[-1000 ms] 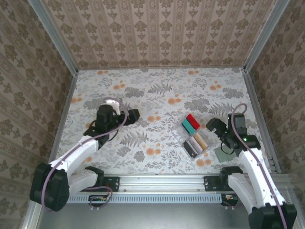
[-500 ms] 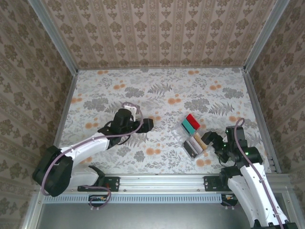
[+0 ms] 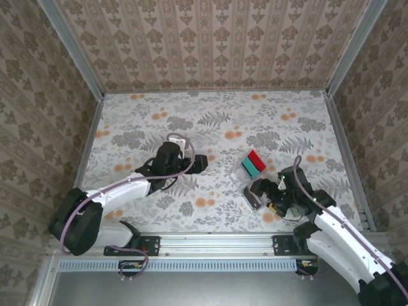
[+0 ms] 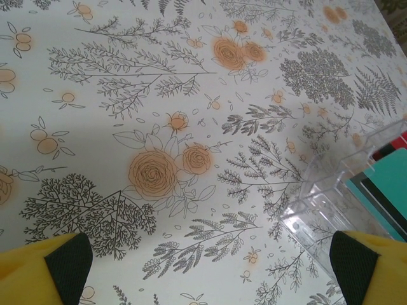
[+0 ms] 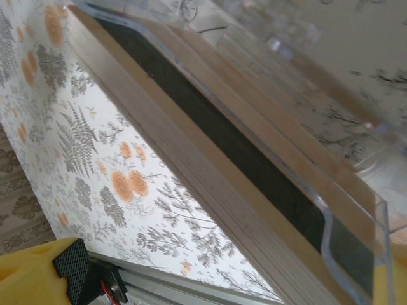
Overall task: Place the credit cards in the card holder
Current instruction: Move the storage box to the center of the table.
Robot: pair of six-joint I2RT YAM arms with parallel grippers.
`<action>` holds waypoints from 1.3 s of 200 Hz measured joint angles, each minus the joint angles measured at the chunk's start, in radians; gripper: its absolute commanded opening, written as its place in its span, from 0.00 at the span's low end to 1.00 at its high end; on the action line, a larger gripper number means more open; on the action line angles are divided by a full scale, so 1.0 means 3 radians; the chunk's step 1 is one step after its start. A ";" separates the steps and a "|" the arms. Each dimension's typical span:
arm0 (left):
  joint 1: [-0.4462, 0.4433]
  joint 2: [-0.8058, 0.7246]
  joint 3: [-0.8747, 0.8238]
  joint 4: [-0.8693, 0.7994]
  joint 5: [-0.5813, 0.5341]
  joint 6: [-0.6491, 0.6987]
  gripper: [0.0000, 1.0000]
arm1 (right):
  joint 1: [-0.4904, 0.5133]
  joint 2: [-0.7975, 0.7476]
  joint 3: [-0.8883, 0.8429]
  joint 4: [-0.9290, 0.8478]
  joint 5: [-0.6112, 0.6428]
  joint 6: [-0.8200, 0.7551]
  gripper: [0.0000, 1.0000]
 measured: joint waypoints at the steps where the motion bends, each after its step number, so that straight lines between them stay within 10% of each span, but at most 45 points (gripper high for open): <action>1: 0.0000 0.0000 0.0000 0.0000 -0.0001 0.0000 1.00 | 0.0001 0.0005 0.0000 0.0011 0.0000 0.0003 1.00; 190: 0.0001 -0.0521 -0.0022 -0.0259 -0.0362 -0.0048 1.00 | 0.0146 0.2827 0.1155 0.1981 0.0121 -0.0196 1.00; 260: 0.0001 -0.0551 -0.0086 -0.0285 -0.0362 -0.0048 1.00 | 0.0154 0.2539 0.1289 0.1601 0.0423 -0.0610 1.00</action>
